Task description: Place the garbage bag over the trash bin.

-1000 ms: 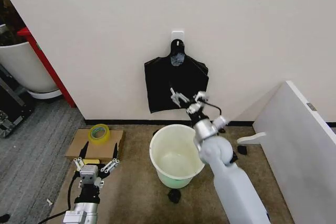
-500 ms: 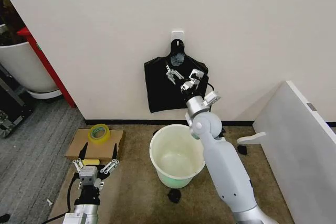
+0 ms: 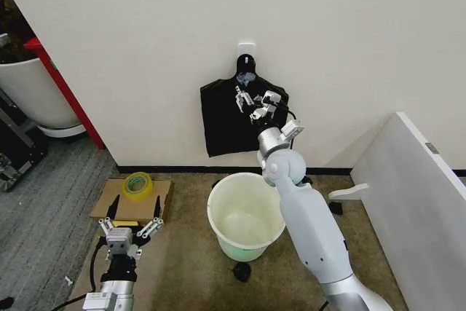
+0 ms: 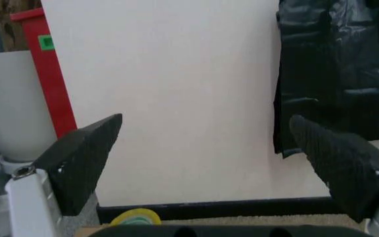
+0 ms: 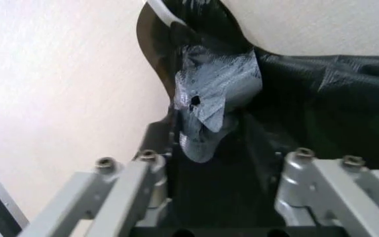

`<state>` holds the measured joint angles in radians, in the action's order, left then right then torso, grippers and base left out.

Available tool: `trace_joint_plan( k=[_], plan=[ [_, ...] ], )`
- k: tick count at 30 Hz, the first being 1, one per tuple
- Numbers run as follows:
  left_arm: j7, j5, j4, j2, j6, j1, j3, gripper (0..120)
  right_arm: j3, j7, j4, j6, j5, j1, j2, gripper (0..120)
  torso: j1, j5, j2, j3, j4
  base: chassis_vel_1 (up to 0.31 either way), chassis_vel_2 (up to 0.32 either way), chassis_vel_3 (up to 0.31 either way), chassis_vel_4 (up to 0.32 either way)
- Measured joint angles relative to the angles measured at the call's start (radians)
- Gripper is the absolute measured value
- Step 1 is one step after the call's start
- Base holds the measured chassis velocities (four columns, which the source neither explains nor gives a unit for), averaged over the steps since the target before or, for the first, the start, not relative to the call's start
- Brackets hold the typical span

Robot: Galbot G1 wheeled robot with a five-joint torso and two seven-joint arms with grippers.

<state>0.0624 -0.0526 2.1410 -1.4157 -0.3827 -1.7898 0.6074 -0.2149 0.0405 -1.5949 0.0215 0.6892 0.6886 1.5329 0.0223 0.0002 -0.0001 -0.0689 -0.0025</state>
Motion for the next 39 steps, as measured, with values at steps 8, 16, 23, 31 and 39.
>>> trace_joint_plan(
  k=[8,16,23,31,39],
  plan=[
    [0.001,-0.002,0.000,0.000,0.000,0.005,-0.004,100,-0.008,-0.002,-0.008,-0.001,0.000,0.009,-0.006,0,0.000,0.0000,0.000,0.000,-0.0001,0.000,0.000,0.000,0.000],
    [0.006,-0.007,-0.006,0.001,0.007,0.013,-0.010,100,0.025,-0.016,-0.043,-0.012,-0.056,0.042,-0.025,0,0.000,0.0001,0.000,0.000,0.0001,0.000,0.000,0.000,0.000],
    [0.012,-0.010,-0.023,0.000,0.010,0.026,-0.017,100,0.040,-0.010,-0.120,-0.022,-0.092,0.157,-0.061,0,0.000,0.0001,0.000,0.000,-0.0001,0.000,0.000,0.000,0.000],
    [0.012,-0.008,-0.046,-0.010,0.010,0.038,-0.038,99,0.044,0.014,-0.220,-0.048,-0.160,0.325,-0.105,0,0.000,0.0001,0.000,0.000,-0.0002,0.000,0.000,0.000,0.000],
    [0.012,-0.006,-0.052,-0.011,0.009,0.038,-0.041,99,0.036,0.050,-0.301,-0.084,-0.236,0.464,-0.134,0,0.000,0.0001,0.000,0.000,-0.0001,0.000,0.000,0.000,0.000]
  ],
)
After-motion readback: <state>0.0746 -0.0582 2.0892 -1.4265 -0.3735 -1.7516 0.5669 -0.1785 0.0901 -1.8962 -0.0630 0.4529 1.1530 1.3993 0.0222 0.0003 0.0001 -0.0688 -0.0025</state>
